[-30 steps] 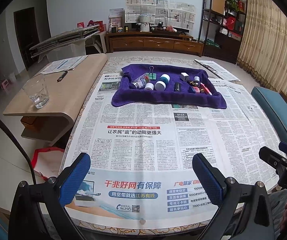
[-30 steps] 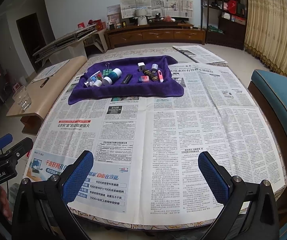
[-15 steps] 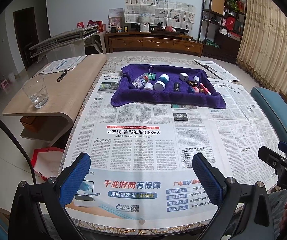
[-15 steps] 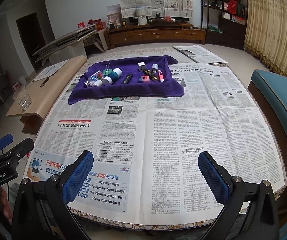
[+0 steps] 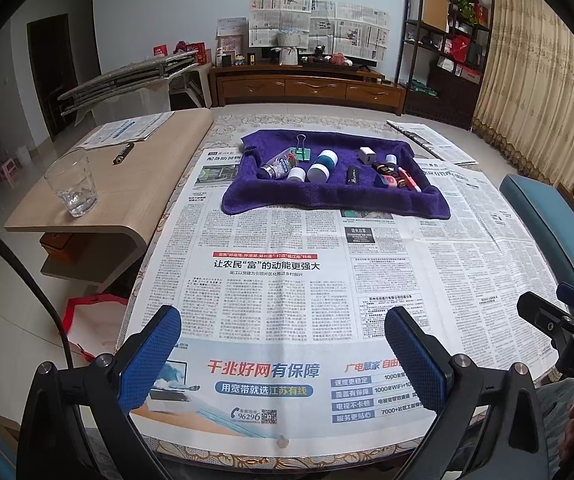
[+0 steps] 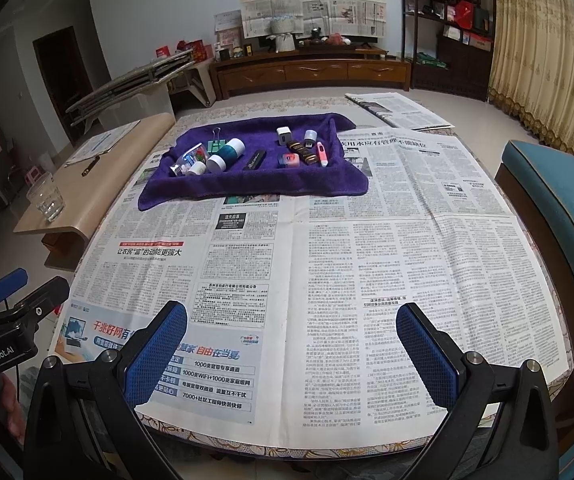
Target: Organize rigid objects
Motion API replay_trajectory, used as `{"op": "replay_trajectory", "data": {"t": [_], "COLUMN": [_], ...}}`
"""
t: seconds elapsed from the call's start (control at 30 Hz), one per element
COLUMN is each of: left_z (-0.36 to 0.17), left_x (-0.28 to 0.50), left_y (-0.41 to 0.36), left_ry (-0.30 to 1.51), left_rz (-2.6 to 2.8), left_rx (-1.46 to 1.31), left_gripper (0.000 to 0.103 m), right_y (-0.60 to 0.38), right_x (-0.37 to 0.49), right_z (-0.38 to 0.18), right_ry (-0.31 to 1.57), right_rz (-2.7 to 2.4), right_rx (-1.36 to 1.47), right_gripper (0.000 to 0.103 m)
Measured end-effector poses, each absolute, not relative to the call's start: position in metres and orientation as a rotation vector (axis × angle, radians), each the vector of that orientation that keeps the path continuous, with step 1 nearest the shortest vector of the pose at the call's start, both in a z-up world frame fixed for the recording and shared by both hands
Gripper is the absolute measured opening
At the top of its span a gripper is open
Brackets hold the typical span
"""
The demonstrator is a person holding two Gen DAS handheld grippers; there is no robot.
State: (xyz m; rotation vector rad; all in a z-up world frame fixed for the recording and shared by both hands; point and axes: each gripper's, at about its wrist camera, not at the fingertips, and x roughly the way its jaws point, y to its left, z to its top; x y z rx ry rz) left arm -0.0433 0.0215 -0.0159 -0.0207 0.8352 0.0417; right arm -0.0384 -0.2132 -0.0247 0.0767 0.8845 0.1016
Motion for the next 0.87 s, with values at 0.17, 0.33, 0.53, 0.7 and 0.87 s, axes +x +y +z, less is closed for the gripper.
{"op": "replay_trajectory", "data": {"t": [0.17,0.33,0.53,0.7,0.87], "left_z": [-0.0151,-0.0148,-0.0132,-0.013,-0.0132], "left_x": [-0.0436,-0.0436,-0.0448,-0.0461,-0.0484], "left_y": [0.0207,0.0198,0.0194,0.0214,0.0263], "left_ry": [0.834,0.834,0.829,0.835,0.81], "left_rz": [0.04,0.04,0.043,0.049,0.076], "left_rx": [-0.021,-0.022,-0.019,-0.029,-0.019], "left_gripper": [0.103,0.103,0.103,0.103,0.103], "right_y": [-0.2144,-0.2145,-0.2135,-0.2119,-0.2112], "right_x": [-0.0384,-0.0382,-0.0385,-0.0383,-0.0382], "right_z": [-0.0233,-0.0228,-0.0233,-0.0251,-0.0254], "right_ry": [0.882,0.884,0.882,0.889,0.89], "right_rz": [0.099,0.101,0.102,0.104,0.103], "right_rx": [0.077,0.076,0.075,0.071,0.07], "right_gripper": [0.103,0.103,0.103,0.103,0.103]}}
